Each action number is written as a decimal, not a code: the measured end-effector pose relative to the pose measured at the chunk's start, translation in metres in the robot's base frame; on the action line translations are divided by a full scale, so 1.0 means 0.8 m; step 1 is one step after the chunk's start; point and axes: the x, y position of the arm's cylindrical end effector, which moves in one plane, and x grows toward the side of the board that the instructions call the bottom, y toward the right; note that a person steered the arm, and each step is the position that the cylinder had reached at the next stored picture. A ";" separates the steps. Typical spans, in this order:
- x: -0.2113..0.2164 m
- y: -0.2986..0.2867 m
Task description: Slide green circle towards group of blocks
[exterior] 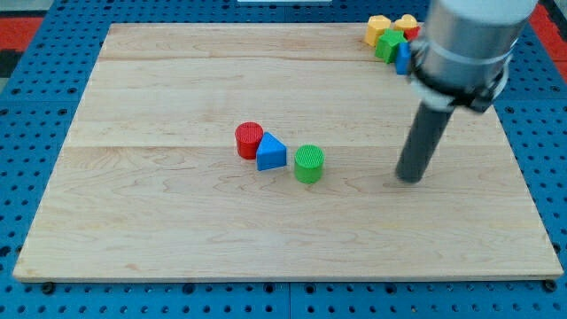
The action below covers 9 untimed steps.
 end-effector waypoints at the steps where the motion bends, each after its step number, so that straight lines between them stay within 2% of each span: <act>1: 0.020 -0.085; 3: -0.010 -0.130; 7: -0.076 -0.123; 9: -0.093 -0.104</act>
